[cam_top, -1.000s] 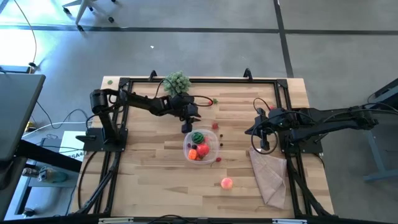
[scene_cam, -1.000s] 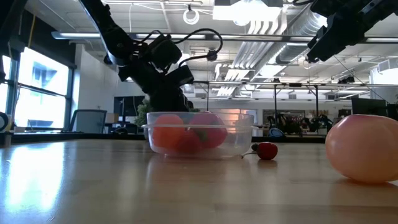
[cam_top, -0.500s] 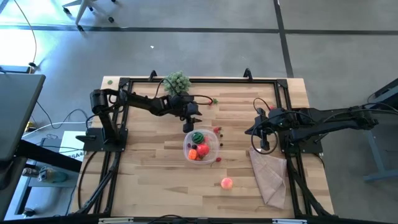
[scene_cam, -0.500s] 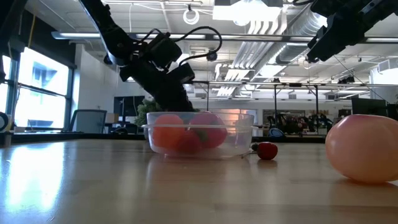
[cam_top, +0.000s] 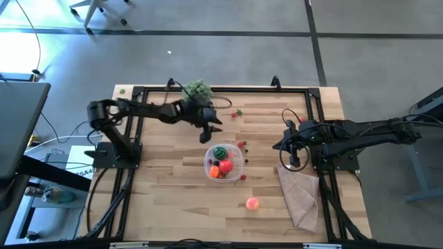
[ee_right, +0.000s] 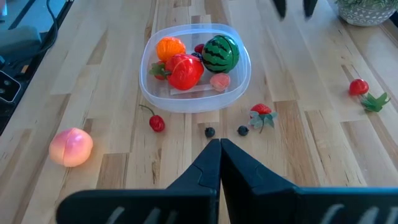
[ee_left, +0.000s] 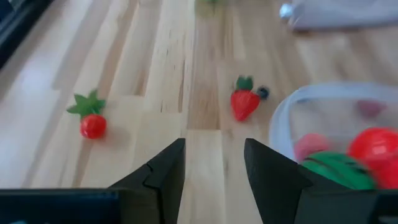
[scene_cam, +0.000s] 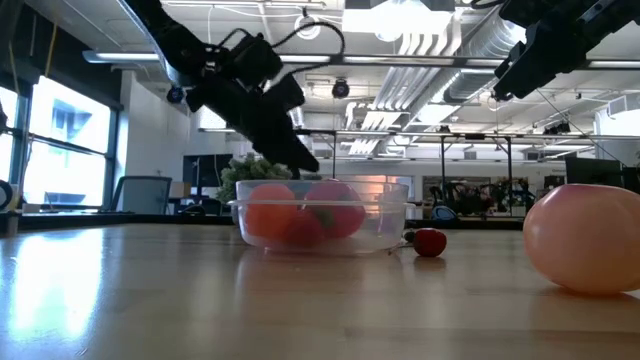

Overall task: Pick and placing Produce into tupperware
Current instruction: Put the top left cherry into the transparent container

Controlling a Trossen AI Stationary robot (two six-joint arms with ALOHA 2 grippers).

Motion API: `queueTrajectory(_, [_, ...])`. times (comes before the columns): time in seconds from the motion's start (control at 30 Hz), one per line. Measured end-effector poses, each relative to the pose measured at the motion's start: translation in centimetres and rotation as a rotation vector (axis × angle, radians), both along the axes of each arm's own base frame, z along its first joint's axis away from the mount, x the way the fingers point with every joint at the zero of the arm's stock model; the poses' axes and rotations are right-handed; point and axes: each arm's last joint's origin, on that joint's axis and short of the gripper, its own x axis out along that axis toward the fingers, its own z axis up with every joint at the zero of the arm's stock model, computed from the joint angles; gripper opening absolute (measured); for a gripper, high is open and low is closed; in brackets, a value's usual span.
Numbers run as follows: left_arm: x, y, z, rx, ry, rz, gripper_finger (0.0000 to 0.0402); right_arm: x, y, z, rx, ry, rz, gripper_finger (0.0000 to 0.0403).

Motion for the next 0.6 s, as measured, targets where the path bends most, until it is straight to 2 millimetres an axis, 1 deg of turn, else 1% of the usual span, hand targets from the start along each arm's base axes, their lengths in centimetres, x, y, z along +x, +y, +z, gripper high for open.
queueTrajectory(0.1, [-1.4, 0.4, 2.0, -0.032, -0.036, -0.018, 0.014, 0.0, 0.0, 0.0, 0.0, 0.0, 0.0, 0.0])
queueTrajectory(0.27, [-4.0, 0.5, 4.7, -0.043, -0.022, 0.022, 0.0112, 0.0, 0.0, 0.0, 0.0, 0.0, 0.0, 0.0])
queueTrajectory(0.4, [-5.7, -0.3, 6.6, -0.034, -0.012, 0.032, 0.0091, 0.0, 0.0, 0.0, 0.0, 0.001, 0.0, 0.0])
queueTrajectory(0.5, [-6.9, -1.0, 8.0, 0.012, 0.006, 0.085, 0.0077, 0.0, 0.0, 0.0, 0.0, 0.001, 0.0, 0.0])
queueTrajectory(0.6, [-8.0, -1.6, 8.8, 0.04, 0.007, 0.118, 0.0066, 0.0, 0.0, 0.0, 0.0, 0.001, 0.0, 0.0])
